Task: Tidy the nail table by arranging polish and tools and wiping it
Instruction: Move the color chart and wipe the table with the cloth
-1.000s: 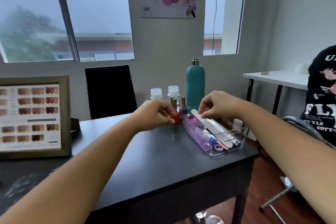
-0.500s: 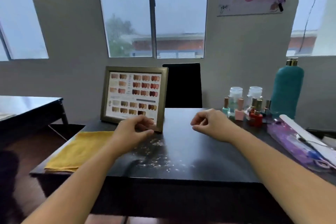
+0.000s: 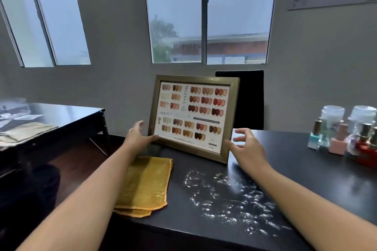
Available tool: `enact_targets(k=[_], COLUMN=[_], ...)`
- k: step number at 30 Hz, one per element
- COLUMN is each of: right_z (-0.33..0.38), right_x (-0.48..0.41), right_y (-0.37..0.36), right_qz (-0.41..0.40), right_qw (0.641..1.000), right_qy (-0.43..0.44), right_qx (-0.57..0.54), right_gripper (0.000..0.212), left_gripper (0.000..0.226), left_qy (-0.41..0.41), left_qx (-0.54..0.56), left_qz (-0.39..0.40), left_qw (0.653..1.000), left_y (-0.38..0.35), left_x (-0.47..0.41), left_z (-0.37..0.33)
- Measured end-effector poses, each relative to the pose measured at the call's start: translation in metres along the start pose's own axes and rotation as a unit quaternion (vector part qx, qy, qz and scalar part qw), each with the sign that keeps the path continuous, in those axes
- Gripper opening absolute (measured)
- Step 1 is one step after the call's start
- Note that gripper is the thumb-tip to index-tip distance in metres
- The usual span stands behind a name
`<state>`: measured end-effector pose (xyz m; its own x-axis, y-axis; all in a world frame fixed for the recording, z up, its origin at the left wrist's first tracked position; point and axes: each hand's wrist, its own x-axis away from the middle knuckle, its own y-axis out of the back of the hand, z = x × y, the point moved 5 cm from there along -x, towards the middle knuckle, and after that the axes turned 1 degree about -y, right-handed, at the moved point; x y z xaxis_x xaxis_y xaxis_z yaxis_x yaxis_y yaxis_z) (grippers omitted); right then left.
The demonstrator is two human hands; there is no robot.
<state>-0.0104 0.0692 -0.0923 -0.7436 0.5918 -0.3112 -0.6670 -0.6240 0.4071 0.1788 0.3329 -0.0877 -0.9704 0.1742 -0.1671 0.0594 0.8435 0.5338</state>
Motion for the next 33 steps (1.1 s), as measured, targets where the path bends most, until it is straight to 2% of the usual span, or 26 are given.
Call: enact_targets(k=[2, 4, 9, 14, 20, 33], right_z=[-0.005, -0.008, -0.010, -0.013, -0.015, -0.017], right_x=[-0.003, -0.006, -0.013, -0.015, -0.021, -0.031], right_y=[-0.006, -0.009, -0.012, -0.014, -0.009, -0.002], right_qz=[0.014, 0.021, 0.022, 0.022, 0.029, 0.068], right_qw=[1.000, 0.999, 0.999, 0.999, 0.999, 0.997], right_qy=[0.001, 0.010, 0.025, 0.034, 0.030, 0.021], right_qx=[-0.028, -0.039, -0.035, -0.028, -0.020, -0.041], right_gripper=[0.031, 0.020, 0.019, 0.020, 0.017, 0.020], left_gripper=[0.080, 0.068, 0.043, 0.039, 0.039, 0.037], left_qy=[0.020, 0.032, 0.043, 0.039, 0.031, -0.002], left_qx=[0.045, 0.092, 0.123, 0.112, 0.099, 0.052], left_qz=[0.020, 0.041, 0.026, -0.002, 0.011, -0.018], left_qw=[0.999, 0.994, 0.991, 0.993, 0.995, 0.999], left_y=[-0.006, -0.011, -0.013, -0.014, -0.011, 0.000], left_x=[-0.014, -0.025, -0.042, -0.046, -0.046, -0.023], left_z=[0.004, 0.006, 0.006, 0.007, 0.010, 0.014])
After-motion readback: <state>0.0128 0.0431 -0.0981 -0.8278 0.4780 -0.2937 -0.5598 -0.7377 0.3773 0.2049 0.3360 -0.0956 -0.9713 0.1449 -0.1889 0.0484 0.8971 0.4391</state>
